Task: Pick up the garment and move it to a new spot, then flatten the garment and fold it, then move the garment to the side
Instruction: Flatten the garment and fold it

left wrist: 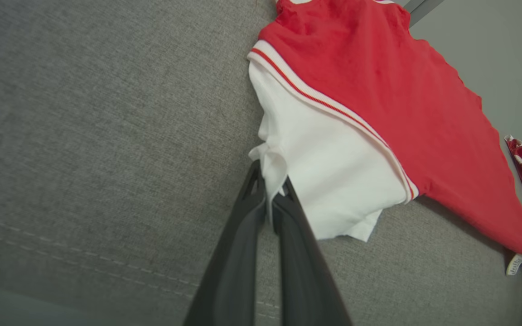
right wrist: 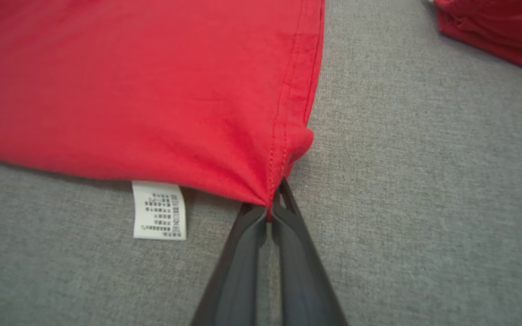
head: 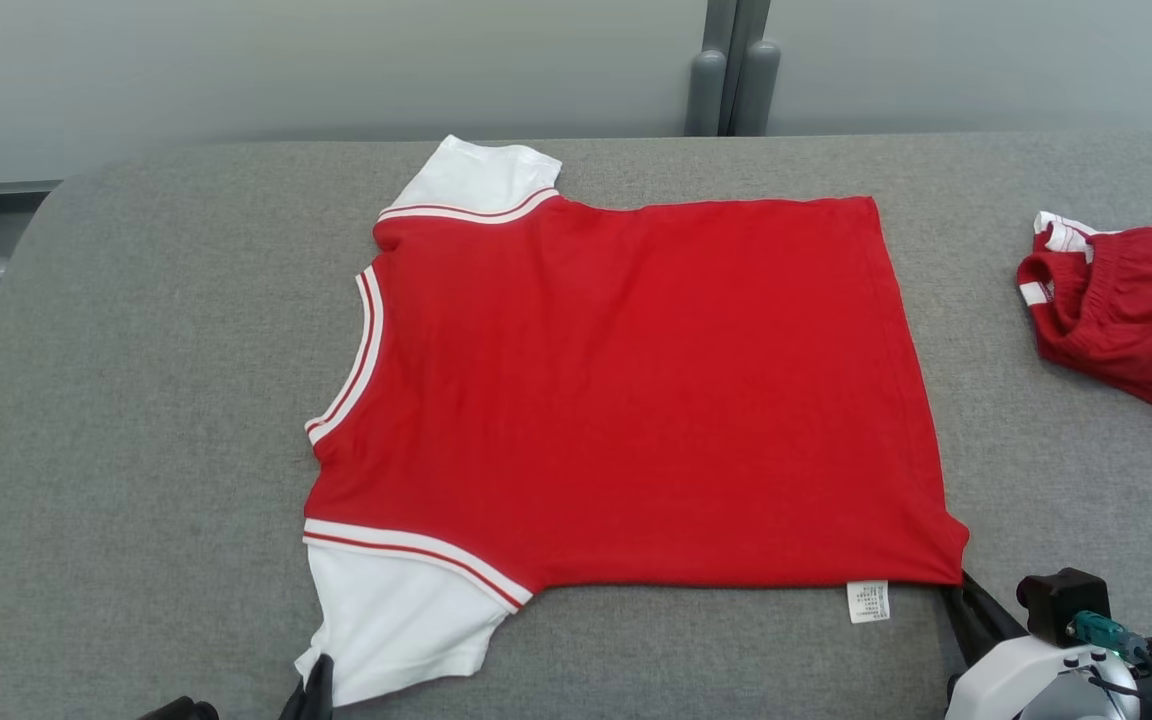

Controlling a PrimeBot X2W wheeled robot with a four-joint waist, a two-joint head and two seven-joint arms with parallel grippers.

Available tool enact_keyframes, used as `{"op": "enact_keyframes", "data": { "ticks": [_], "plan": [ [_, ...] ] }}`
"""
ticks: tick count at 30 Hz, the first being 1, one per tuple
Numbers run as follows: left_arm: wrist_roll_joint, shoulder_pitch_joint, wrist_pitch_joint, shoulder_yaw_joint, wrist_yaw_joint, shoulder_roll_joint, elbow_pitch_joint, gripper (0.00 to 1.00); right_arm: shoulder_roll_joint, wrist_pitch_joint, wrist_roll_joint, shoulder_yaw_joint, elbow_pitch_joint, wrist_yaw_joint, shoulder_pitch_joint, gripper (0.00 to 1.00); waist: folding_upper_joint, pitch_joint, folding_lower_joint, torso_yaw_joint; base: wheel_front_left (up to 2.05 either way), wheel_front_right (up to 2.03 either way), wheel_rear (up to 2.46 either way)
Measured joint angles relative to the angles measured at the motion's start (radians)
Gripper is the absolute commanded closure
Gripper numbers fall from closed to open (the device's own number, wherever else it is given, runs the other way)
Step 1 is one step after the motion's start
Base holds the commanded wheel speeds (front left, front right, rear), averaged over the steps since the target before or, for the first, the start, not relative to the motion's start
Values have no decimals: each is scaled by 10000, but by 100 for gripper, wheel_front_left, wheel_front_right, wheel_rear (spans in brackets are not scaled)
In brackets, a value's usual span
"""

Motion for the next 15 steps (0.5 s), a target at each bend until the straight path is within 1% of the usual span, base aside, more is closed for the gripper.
{"op": "enact_keyframes", "data": {
  "ticks": [2, 3, 4, 7, 8, 9, 10, 11, 12, 13, 15],
  "plan": [
    [2, -55, 0, -25, 0, -6, 48, 100, 48, 0, 0, -6, 134, -10, 23, 100, 0, -4, 0, -31, 0, 0, 0],
    [2, -84, 2, -23, 2, -10, 79, 100, 77, 0, 2, -15, 176, -12, 23, 94, 0, -7, 0, -46, 0, 0, 0],
    [2, -95, 4, -25, 2, -10, 117, 100, 109, 0, 4, -17, 219, -12, 23, 94, 0, -11, 0, -62, 0, 0, 0],
    [2, -96, 90, -59, 4, -15, 263, 100, 203, -2, 12, -17, 316, -23, 23, 56, 0, -34, 0, -103, 0, 0, 0],
    [2, -96, 130, -77, 4, -21, 284, 100, 228, -2, 21, -15, 345, -52, 23, 20, 0, -44, 0, -114, 0, 0, 0],
    [2, -96, 169, -88, 25, -31, 293, 100, 236, -4, 27, -17, 370, -56, 23, 0, 0, -56, 0, -124, 0, 0, 0],
    [2, -96, 180, -94, 65, -44, 297, 97, 232, -4, 35, -27, 403, -58, 23, 0, 0, -68, 0, -133, 0, 0, 0],
    [2, -96, 211, -94, 75, -54, 303, 59, 222, -6, 36, -48, 439, -75, 27, 0, 0, -80, 0, -141, 0, 0, 0],
    [2, -96, 222, -92, 77, -58, 309, 18, 201, -6, 44, -75, 466, -86, 47, 0, 0, -91, 0, -148, 0, 0, 0],
    [2, -95, 255, -88, 77, -58, 313, 0, 176, -6, 50, -98, 483, -86, 78, 0, 0, -102, 0, -155, 0, 0, 0],
    [0, -86, 303, -77, 77, -52, 318, 0, 117, -19, 50, -148, 506, -90, 185, 0, 0, -122, 0, -168, 0, 0, 0]
  ]
}}
